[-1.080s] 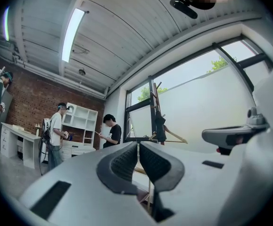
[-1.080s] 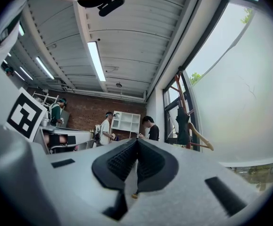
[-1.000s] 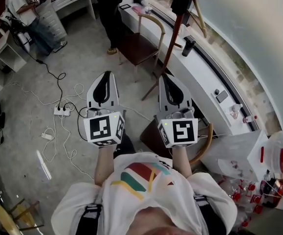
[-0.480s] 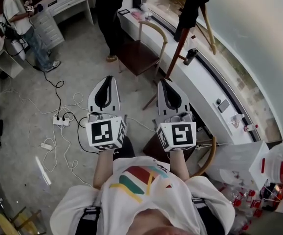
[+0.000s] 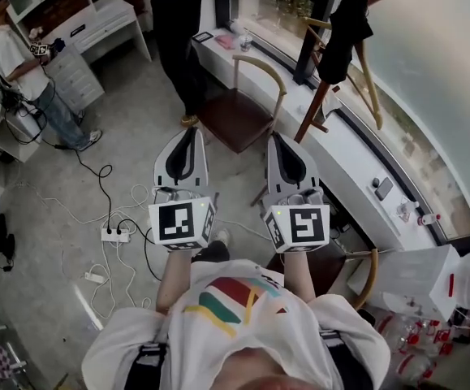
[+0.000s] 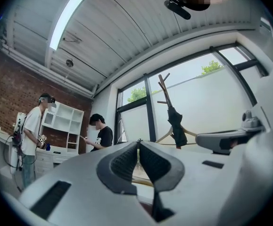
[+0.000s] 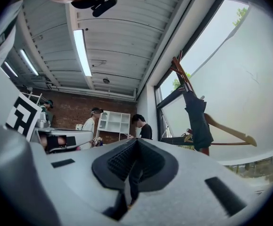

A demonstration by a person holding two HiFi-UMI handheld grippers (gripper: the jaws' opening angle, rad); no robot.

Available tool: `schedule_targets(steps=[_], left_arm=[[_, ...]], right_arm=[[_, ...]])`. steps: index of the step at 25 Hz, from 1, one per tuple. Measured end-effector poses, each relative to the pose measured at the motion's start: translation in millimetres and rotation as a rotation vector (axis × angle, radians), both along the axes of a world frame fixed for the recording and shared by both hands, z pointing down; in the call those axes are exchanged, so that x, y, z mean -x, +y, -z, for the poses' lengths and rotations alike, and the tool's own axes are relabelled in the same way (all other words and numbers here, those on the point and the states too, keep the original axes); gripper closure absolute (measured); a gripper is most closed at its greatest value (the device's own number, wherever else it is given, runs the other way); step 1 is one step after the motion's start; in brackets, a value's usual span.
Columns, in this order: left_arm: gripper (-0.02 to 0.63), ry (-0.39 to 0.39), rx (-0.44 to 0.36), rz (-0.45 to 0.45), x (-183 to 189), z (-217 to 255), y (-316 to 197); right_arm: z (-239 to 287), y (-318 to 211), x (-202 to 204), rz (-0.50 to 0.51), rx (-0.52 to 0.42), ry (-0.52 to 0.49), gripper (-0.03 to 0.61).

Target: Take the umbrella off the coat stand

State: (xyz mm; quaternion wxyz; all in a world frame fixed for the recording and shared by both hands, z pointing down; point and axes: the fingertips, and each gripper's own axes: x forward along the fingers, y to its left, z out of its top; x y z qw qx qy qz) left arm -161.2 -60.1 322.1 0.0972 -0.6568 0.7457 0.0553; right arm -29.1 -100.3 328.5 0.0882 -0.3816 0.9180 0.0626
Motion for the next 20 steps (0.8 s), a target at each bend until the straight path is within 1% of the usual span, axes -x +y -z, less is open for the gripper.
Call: schedule_targets(steps=[6,9,11,14,17,20], left_arm=[[0.600,-0.037,-0.034,-0.060,39,17,-58],[0.600,-0.045,-0.041,-0.074,61,22,-77],[0.600,-0.040,-0.047,-0.076,76,28,-88],[0.600,-0.003,-0.060,-0.073,97,39,-101],[0.599,0.026,-0.068,-0.094,103,43,-111],[0.598,0.033,-0.058,-0.141,95,47,-126]], right_arm=[[10,-60,40,-0.072,-0.012,-0.041,0.578],[17,-78,63,-0.082,-0.033,-0.036,0.578],[24,-89,76,-0.099,-0.061,-0.016,0.578],[34,-102,88,-0.126,-0.088,0.003,0.578],[38,-112,88,-0.152,-0.086,0.001,0.578],[42,-125,84,-0.186,-0.079,-0.013,0.578]])
